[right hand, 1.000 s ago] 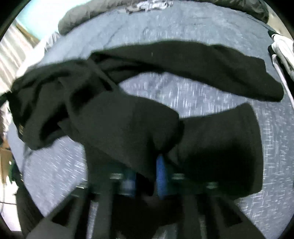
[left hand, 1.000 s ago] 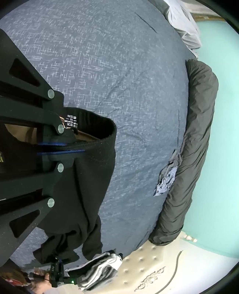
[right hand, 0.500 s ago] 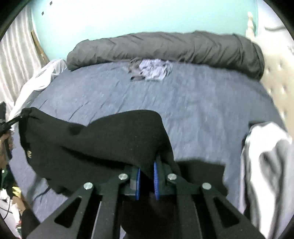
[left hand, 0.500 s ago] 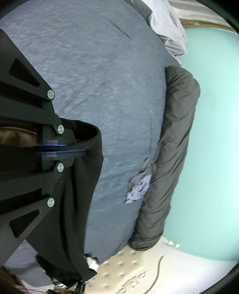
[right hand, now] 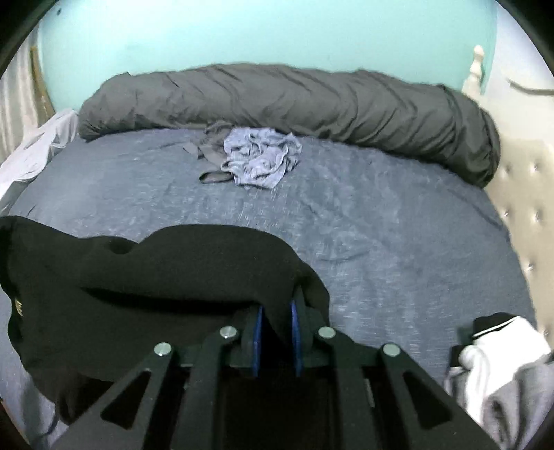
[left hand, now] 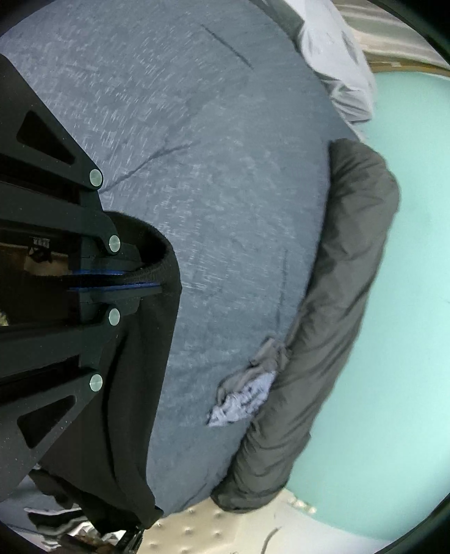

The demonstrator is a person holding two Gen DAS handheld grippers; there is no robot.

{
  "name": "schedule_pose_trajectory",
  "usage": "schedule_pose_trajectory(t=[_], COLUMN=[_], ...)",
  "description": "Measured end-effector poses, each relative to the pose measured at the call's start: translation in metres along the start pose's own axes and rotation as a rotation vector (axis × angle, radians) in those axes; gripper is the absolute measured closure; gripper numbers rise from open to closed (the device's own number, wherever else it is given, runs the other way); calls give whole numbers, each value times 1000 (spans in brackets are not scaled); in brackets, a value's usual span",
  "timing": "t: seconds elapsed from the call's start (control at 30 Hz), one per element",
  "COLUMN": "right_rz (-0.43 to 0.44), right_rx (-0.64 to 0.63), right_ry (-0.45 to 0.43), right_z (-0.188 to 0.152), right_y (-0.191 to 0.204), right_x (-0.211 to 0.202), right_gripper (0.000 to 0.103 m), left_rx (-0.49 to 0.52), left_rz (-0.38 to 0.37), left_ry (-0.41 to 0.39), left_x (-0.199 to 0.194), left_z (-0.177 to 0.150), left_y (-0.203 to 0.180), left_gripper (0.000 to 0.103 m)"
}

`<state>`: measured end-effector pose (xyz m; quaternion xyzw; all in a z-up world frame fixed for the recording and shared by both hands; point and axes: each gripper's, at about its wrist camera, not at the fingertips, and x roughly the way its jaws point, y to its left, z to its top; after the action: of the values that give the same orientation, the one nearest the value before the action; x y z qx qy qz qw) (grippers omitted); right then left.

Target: Fold clothes

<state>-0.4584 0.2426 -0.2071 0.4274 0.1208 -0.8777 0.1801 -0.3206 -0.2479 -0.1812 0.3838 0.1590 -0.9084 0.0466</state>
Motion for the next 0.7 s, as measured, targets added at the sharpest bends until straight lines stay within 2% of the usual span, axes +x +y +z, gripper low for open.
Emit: schedule_pose_trajectory(t=[0.03,0.07,0.13,0.23,0.3,0.4,0.47,0.6,0.7], right_rz=[-21,-49,-63,-16,41,98,122,148,168], right_rx=[-11,-24,-33,4,38,82,112,162,171], right_ry=[8,18,27,-5,-17,-23,6,113,165], right_z=[-2,-8,-18,-35,-54,-92,-116,-172,-195], right_y=[3,7,8,-1,-8,-20,-27,-38,-33], right_x=[6,10,15,1,-14,-37,-42,-36,-28], right_gripper=[77,72,63,51,51,42,37,36,35], left_rx=[-2,-5,-10,-16,-19,-23,-25,-30,-66], left_rz=[1,2,4,2,-8,-24,-34,-55,-47], left_ry=[9,18,36,62,78,102,118,150,177], left_x=[3,7,14,17,7,-8,-19,-39,-39], left_z=[-2,-4,-8,-20,-39,-68,-88,-126,-151], left_y=[1,3,6,12,19,29,36,50,59], left_gripper=[89,75,67,65,59,54,53,52,52])
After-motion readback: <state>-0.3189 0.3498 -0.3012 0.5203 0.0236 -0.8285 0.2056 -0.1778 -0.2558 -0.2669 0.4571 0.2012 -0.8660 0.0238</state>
